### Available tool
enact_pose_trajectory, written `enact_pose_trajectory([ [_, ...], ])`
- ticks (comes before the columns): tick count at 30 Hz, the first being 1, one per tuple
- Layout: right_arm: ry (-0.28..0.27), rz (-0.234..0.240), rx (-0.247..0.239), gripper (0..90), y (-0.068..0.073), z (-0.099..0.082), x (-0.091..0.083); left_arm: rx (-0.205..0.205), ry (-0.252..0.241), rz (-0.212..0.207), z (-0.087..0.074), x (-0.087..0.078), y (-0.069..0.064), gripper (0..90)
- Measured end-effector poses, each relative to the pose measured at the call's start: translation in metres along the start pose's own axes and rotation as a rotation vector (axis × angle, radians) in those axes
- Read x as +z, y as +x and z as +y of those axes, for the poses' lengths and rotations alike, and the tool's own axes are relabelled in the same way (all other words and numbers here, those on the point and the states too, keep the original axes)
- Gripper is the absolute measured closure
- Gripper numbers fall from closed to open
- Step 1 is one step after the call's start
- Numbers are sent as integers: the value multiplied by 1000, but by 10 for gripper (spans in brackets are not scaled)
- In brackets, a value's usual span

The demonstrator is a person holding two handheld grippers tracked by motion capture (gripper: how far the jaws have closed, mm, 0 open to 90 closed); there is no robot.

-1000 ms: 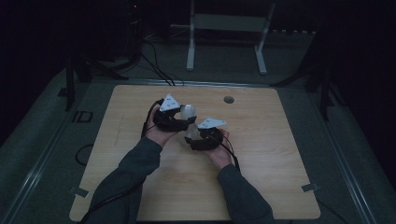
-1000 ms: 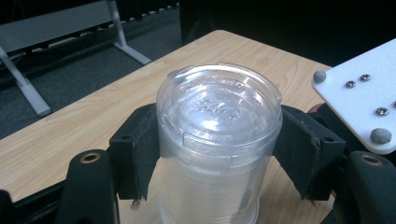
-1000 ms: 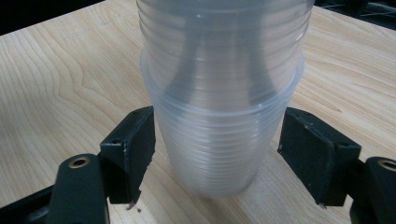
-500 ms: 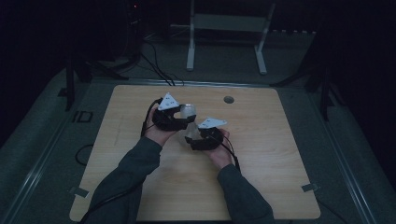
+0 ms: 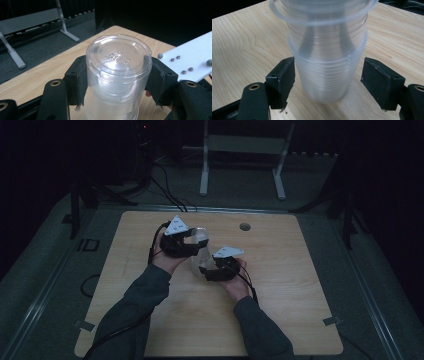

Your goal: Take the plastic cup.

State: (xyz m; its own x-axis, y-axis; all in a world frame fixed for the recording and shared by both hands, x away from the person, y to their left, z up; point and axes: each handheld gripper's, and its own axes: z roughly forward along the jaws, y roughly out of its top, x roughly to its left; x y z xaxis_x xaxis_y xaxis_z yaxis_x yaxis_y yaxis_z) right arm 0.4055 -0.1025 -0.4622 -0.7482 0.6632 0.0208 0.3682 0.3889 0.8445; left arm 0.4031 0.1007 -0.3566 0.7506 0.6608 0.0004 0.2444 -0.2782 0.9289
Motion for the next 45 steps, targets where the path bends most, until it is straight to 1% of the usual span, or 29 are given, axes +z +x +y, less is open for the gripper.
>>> enact_pose_trajectory([
  [5,-5,-1,0,268,0,0,-2,2,-24,-6,8,-8,0,405],
  [7,-5,-1,-1,268,0,0,-2,2,-24,-6,8,-8,0,406],
  [8,-7,-1,-3,268,-1,0,-3,2,-34,-9,11,-13,0,407],
  [15,-8,-2,-9,267,0,-1,-6,5,-57,-26,19,-24,-1,410],
  [20,-8,-4,-14,266,0,0,-8,9,-78,-30,26,-31,-2,412],
  [27,-11,-8,-15,267,0,0,-10,3,-106,-40,31,-40,-2,417],
  [30,-11,-7,-14,266,0,0,-10,8,-110,-41,33,-44,-2,417],
  [31,-10,-8,-16,266,0,0,-10,9,-114,-42,35,-47,-2,417],
  [37,-11,-9,-15,266,0,0,-12,8,-117,-47,37,-53,-1,418],
  [38,-11,-11,-19,266,0,0,-13,9,-118,-47,38,-57,0,418],
  [45,-11,-13,-27,266,-1,-1,-17,6,-125,-55,37,-65,1,419],
])
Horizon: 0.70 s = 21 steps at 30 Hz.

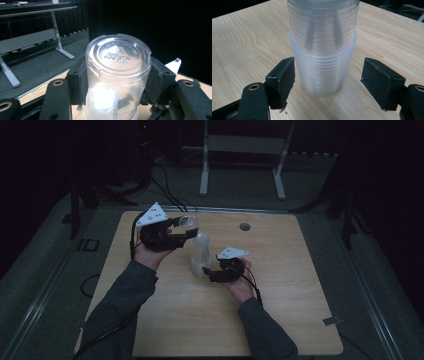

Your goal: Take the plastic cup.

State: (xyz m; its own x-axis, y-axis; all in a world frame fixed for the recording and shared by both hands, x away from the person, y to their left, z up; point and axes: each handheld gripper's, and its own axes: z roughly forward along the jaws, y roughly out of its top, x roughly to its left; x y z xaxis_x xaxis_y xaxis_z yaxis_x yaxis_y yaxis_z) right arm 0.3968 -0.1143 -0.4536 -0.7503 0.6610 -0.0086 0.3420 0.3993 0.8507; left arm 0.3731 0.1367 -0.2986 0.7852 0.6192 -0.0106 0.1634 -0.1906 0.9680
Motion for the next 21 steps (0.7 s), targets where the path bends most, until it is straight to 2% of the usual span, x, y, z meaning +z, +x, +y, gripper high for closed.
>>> enact_pose_trajectory([
  [6,3,-4,-9,266,-1,-1,-6,-2,-14,-15,-1,-9,1,419],
  [21,14,-19,-30,266,-7,-5,-26,-20,-11,-3,-15,-27,5,422],
])
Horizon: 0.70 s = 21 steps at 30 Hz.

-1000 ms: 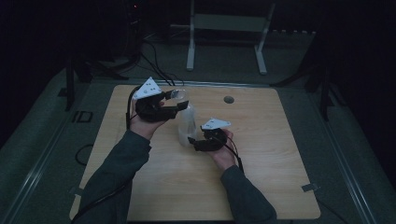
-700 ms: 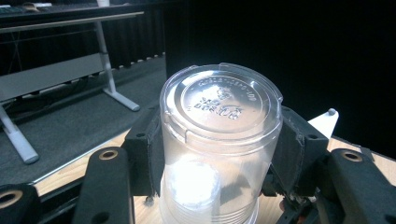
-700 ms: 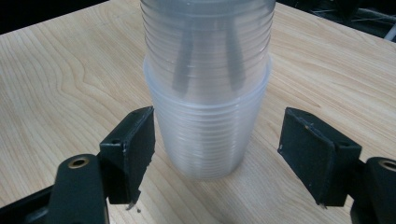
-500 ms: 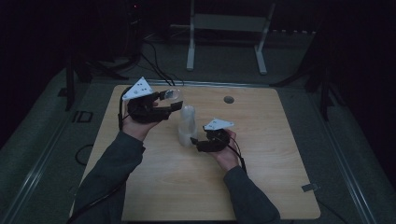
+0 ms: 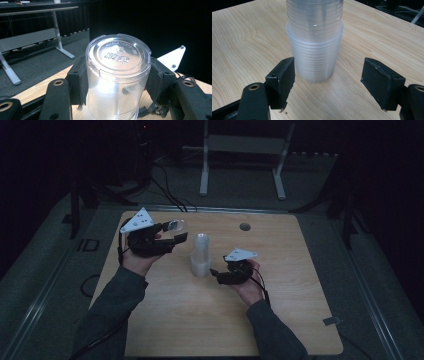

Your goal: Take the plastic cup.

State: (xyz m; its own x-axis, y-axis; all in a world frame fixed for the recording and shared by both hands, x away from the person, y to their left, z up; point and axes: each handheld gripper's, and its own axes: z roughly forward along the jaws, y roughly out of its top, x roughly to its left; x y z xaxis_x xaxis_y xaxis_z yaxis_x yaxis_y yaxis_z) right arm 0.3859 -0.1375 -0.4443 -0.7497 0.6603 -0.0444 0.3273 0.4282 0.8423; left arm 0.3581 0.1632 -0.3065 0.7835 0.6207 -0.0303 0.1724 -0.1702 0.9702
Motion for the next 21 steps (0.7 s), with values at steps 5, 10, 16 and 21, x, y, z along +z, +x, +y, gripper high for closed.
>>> enact_pose_trajectory([
  [5,4,-6,-4,266,-3,-2,-5,2,1,1,-5,-3,-1,423],
  [10,7,-9,-1,266,-4,-4,-9,-7,1,1,-12,-6,-1,423],
  [16,10,-7,0,266,-5,-6,-11,-15,-9,2,-20,-11,-1,424],
  [21,5,0,2,266,-5,-6,-12,-22,-12,4,-27,-13,-1,425],
])
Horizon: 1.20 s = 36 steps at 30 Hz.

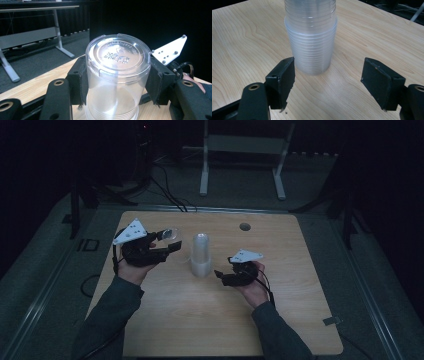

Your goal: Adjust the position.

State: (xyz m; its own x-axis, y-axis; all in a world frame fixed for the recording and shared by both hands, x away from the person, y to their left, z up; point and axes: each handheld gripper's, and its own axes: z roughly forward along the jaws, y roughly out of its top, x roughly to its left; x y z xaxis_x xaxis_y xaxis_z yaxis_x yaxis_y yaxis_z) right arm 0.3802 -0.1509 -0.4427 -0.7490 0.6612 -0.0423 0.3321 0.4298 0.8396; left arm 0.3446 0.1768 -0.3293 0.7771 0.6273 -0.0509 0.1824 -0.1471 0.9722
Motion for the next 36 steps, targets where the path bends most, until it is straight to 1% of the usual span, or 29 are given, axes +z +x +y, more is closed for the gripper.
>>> enact_pose_trajectory([
  [3,-2,6,-4,266,0,0,-3,-7,0,1,-5,-1,0,426],
  [4,-2,9,-4,266,-1,0,-5,-13,-1,-1,-10,-1,1,426],
  [5,-2,9,-4,266,-1,0,-5,-13,-1,-1,-10,-1,1,426],
  [10,-2,16,-23,266,0,2,-10,-31,5,-6,-22,0,0,426],
  [14,-8,28,-31,267,1,4,-14,-34,5,-2,-32,1,-3,426],
  [17,-11,36,-39,267,3,6,-16,-39,2,-7,-40,1,-6,426],
  [24,-11,50,-71,267,8,11,-19,-79,-17,-15,-54,0,-6,427],
  [30,-16,65,-86,267,12,14,-19,-86,-18,-26,-60,2,-7,428],
  [34,-18,77,-95,267,15,16,-19,-84,-16,-34,-61,4,-8,428],
  [36,-21,85,-99,267,16,18,-20,-82,-20,-45,-62,5,-9,428],
])
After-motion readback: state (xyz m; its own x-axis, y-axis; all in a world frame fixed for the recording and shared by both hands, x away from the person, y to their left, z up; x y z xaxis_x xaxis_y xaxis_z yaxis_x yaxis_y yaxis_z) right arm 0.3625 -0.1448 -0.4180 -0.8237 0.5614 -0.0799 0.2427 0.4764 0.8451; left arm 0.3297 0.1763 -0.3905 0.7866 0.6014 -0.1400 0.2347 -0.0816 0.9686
